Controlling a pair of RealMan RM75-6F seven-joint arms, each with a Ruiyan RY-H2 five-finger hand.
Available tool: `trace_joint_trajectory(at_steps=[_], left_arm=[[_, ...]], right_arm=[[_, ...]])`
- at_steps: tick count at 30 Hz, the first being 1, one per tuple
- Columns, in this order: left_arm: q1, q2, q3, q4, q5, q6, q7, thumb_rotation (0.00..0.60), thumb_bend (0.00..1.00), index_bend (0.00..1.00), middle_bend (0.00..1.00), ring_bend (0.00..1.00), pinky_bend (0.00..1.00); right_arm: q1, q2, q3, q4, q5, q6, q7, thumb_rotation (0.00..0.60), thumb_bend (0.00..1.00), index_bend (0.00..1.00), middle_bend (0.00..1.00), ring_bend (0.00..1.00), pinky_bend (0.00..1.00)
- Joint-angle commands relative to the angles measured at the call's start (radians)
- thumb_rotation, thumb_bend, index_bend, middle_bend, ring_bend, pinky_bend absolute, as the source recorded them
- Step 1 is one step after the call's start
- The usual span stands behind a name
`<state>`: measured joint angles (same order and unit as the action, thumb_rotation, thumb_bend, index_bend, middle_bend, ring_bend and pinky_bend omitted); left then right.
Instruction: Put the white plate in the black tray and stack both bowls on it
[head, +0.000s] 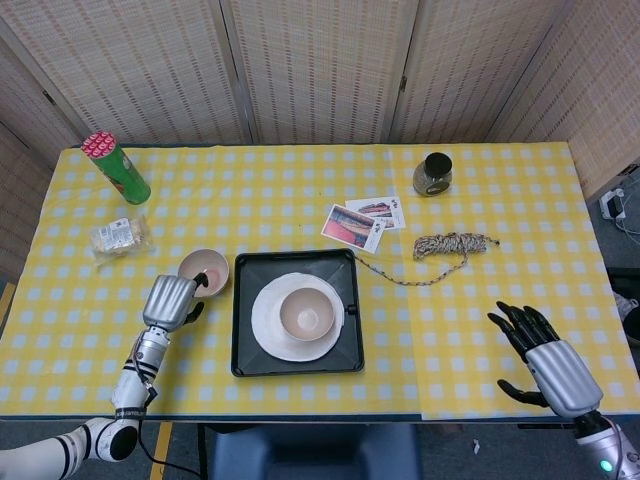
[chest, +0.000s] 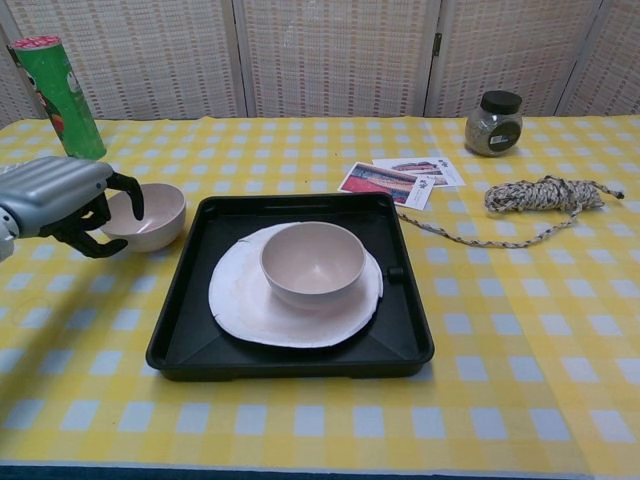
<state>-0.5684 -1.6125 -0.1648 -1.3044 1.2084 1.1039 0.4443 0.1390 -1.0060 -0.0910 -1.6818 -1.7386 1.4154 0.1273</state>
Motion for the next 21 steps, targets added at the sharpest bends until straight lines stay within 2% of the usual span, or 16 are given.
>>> trace_joint_trajectory(at_steps=[1,9,16,21], left_arm=[[-0.01,-0.018,-0.001,0.027,-0.01,-0.018,-0.014,0.6,0.38,0.45,1.0,1.0,1.0],[-0.021,-0.046,-0.001,0.088,-0.021,-0.038,-0.037,0.6,0.38,0.5,1.0,1.0,1.0],[-0.018,-0.089,0.0,0.162,0.031,0.019,-0.096,0.6,0.45,0.62,1.0,1.0,1.0],[-0.015,-0.09,0.005,0.164,0.072,0.054,-0.131,0.6,0.45,0.62,1.0,1.0,1.0]], right_arm=[[0.002,0.001,0.003,0.001,0.008,-0.005,0.003,0.6,0.25,0.0,0.0,0.0,0.0],[0.001,-0.003,0.011,0.004,0.026,-0.006,0.004,0.6,0.25,0.0,0.0,0.0,0.0],[0.005,-0.005,0.012,0.004,0.031,-0.016,-0.004,0.6,0.25,0.0,0.0,0.0,0.0],[0.006,-0.006,0.01,0.003,0.028,-0.019,-0.008,0.6,0.25,0.0,0.0,0.0,0.0]])
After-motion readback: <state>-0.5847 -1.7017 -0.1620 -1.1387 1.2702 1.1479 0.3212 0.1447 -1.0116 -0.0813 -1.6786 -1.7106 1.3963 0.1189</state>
